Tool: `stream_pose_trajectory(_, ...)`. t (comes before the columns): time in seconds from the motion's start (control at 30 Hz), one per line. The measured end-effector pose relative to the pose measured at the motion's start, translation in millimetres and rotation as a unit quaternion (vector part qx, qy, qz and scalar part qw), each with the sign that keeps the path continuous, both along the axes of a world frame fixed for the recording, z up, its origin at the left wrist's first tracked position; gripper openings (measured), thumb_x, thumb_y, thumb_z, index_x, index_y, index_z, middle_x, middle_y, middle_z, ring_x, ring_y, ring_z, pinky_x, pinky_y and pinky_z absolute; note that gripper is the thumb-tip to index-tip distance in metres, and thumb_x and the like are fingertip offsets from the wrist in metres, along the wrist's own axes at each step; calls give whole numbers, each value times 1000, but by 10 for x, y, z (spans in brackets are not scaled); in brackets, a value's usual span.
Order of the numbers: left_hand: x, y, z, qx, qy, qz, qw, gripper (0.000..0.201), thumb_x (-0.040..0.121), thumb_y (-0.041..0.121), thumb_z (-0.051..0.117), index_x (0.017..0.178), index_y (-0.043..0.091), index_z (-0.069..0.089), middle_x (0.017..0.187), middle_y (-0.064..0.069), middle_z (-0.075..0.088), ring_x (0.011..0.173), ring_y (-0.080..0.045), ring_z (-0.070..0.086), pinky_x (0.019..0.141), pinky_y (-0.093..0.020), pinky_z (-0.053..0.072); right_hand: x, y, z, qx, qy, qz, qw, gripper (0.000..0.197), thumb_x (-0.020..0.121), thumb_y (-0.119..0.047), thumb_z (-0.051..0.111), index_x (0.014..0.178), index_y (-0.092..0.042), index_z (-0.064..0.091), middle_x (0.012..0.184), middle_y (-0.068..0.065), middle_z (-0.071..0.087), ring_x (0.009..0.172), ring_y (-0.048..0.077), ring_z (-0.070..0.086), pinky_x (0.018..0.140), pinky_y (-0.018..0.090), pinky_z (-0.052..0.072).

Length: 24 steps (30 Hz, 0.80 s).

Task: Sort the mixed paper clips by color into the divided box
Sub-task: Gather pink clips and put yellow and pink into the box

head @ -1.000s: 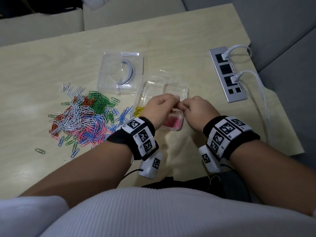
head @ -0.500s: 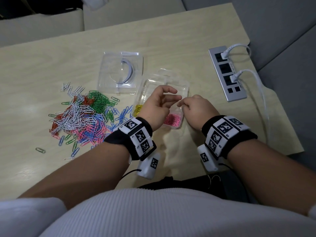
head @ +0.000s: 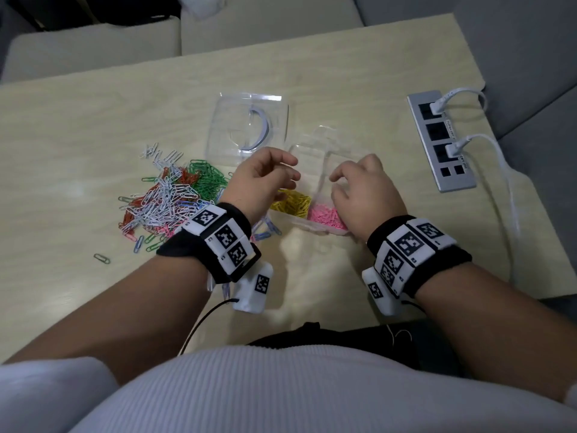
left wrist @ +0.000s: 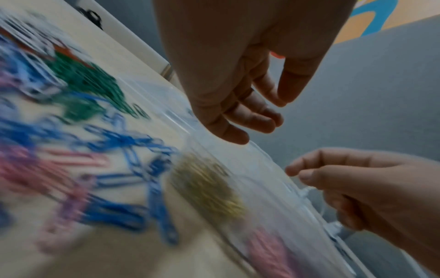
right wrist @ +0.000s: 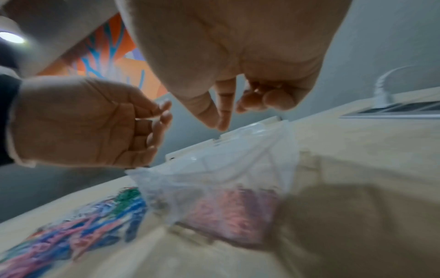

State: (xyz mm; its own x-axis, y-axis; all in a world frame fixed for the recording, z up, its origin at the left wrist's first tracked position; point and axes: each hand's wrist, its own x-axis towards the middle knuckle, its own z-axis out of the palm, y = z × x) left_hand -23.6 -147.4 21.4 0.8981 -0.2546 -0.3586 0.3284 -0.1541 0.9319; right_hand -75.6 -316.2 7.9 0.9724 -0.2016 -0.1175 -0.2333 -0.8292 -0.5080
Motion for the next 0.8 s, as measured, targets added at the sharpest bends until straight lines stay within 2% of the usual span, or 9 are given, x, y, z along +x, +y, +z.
stream_pose_trajectory(0.07,49,233,-24,52,1,16,999,20,88,2,53,88,20,62,81,0,68,73,-14,61,67,-28,47,51,204,58,46,17,84,995,16,92,-22,50,100,-19,64,100,-2,50,72,12,53,70,26,41)
stream_pose_trajectory(0.13,88,472,-79,119,11,18,993,20,87,2,53,87,20,62,80,-1,68,67,-12,60,62,-26,46,71,436,87,63,44,156,985,18,93,-23,51,95,-17,67,85,-5,56,75,14,54,67,25,36)
stream_pose_trajectory(0.23,102,764,-149,180,38,19,983,19,87,1,54,85,18,61,76,-2,66,59,-11,56,54,-23,43,65,728,60,59,126,204,969,22,93,-23,49,84,-12,67,69,-5,60,69,14,58,64,25,43)
stream_pose_trajectory(0.3,92,905,-156,191,51,25,980,18,88,0,53,85,16,60,76,-3,65,56,-12,56,52,-22,43,83,869,18,22,177,228,957,26,93,-20,45,83,-10,68,73,1,68,68,17,65,67,25,51)
stream_pose_trajectory(0.4,65,1060,-149,207,73,5,976,15,90,0,52,89,11,61,72,-5,62,48,-9,55,42,-19,43,148,1020,-42,-71,185,243,949,26,92,-14,44,98,-11,69,96,8,69,88,25,63,71,25,49)
stream_pose_trajectory(0.47,37,1140,-176,225,89,-21,970,11,90,5,54,87,12,62,65,-1,62,48,-10,55,46,-20,46,184,1124,-95,-89,181,246,948,25,93,-12,45,105,-11,66,102,10,66,93,26,62,74,27,48)
stream_pose_trajectory(0.63,-67,1249,-235,190,164,-54,966,13,93,7,51,88,10,62,72,-5,66,49,-12,57,56,-26,51,207,1363,-237,-108,135,254,952,21,91,-18,53,110,-14,62,106,8,60,98,28,60,84,35,50)
stream_pose_trajectory(0.7,-115,1269,-246,170,192,-77,964,16,96,10,48,92,6,63,74,-8,64,55,-16,60,57,-26,52,196,1420,-279,-109,124,245,955,18,90,-24,57,105,-15,60,103,6,58,95,28,59,82,38,50)
stream_pose_trajectory(0.8,-155,1304,-276,140,224,-88,961,21,98,15,44,87,8,60,74,-8,63,63,-18,63,58,-27,53,209,1469,-277,-128,127,236,955,11,90,-19,53,99,-17,60,99,5,57,93,28,60,80,37,51)
